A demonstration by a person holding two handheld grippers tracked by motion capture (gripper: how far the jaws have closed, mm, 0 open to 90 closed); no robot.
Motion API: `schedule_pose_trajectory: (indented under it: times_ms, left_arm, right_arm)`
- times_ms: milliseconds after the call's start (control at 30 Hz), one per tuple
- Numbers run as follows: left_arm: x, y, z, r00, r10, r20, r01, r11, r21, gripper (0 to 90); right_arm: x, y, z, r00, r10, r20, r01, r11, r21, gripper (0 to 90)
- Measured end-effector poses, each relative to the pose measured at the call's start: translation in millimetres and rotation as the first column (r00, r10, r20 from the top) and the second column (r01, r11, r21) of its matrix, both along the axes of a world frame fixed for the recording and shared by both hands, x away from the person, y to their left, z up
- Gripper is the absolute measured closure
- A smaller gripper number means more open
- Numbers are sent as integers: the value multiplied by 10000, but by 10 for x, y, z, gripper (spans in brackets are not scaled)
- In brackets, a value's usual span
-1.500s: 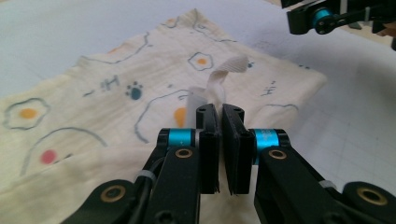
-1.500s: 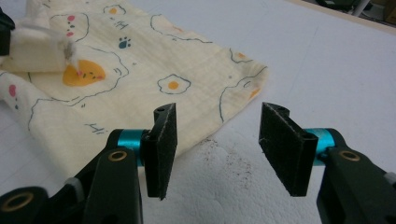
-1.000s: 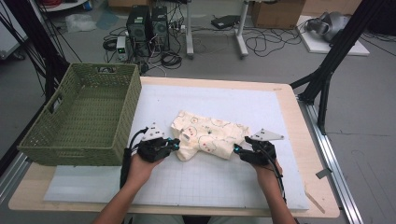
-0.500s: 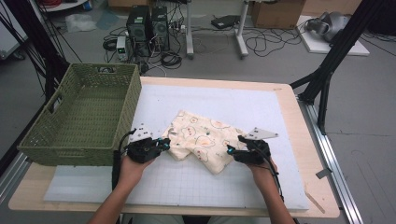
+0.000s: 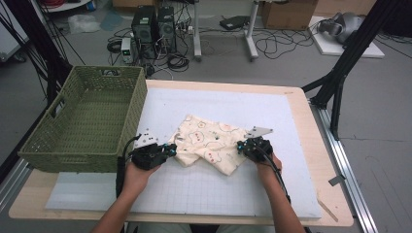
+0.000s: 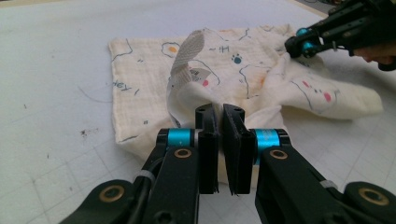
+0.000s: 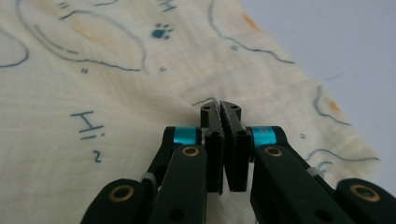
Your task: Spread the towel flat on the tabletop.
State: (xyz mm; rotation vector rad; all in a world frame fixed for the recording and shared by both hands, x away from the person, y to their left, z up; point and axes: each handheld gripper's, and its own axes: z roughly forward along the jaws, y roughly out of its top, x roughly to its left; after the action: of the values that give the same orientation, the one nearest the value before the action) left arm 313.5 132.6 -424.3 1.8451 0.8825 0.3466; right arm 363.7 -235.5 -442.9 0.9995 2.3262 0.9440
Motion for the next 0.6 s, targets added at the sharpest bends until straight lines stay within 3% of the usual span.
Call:
schedule_pose_trajectory:
  times_ms: [133,200,367,500,600]
  left_arm:
    - [-10,-20,-22,9999,-96,-41,97,9997,203,842]
    - [-22,-29,-51,9997,-125,-199,131,9995,276,842]
    - [-60,-72,-120,9984,-336,-449,364,9972,647,845]
    - [-70,-100,-180,9944,-574,-891,665,9926,1020,838]
    - [-69,-79,-173,9943,-127,-1055,221,9959,876,677]
  right_arm:
    - [180,-80,47,9944,-1020,270,1035,9926,-633,884]
    - [271,-139,60,9866,-1592,344,1620,9812,-1053,884]
    - [448,-311,128,9520,-3006,573,3053,9456,-1128,884]
    - [457,-337,166,9492,-3071,688,3126,9454,-923,842]
    - [402,-345,189,9574,-2793,730,2833,9577,-510,677]
